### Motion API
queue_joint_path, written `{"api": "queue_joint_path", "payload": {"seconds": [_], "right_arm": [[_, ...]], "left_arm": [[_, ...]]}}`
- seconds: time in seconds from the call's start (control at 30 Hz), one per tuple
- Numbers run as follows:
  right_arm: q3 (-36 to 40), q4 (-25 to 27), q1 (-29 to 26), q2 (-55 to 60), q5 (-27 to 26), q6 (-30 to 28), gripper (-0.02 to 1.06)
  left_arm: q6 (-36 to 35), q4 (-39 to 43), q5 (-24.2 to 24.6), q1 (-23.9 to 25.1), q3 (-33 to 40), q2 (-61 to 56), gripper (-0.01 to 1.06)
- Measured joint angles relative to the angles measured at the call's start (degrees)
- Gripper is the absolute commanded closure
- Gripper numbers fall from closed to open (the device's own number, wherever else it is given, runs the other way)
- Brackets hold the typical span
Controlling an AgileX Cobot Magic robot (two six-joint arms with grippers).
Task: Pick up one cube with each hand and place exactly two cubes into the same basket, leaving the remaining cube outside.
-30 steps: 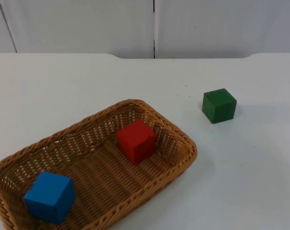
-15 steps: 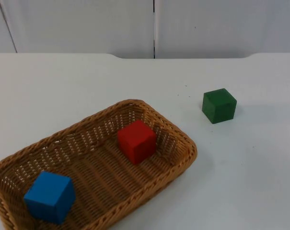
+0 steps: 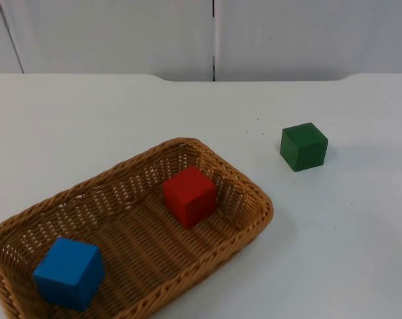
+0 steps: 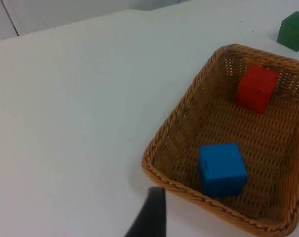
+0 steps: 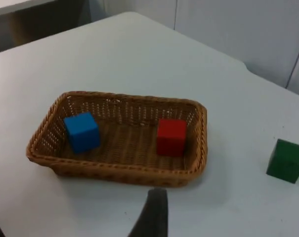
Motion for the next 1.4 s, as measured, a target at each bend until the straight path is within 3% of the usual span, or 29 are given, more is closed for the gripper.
{"api": "queue_joint_path", "payload": {"seconds": [0.4, 0.73, 0.97, 1.4], "right_arm": [[0.5, -0.5, 0.0, -14.0, 11.9, 2.7, 0.29], [0.5, -0.5, 0.0, -17.5, 14.3, 4.9, 0.29], [0.3, -2.5, 0.0, -17.5, 20.8, 5.4, 0.29], [1.2, -3.5, 0.0, -17.5, 22.3, 5.4, 0.29]], "left_arm": [[0.0, 0.0, 0.0, 0.0, 0.0, 0.0, 0.23], [0.0, 0.0, 0.0, 0.0, 0.0, 0.0, 0.23], [0.0, 0.0, 0.0, 0.0, 0.0, 0.0, 0.23], [0.0, 0.0, 0.0, 0.0, 0.0, 0.0, 0.22]]}}
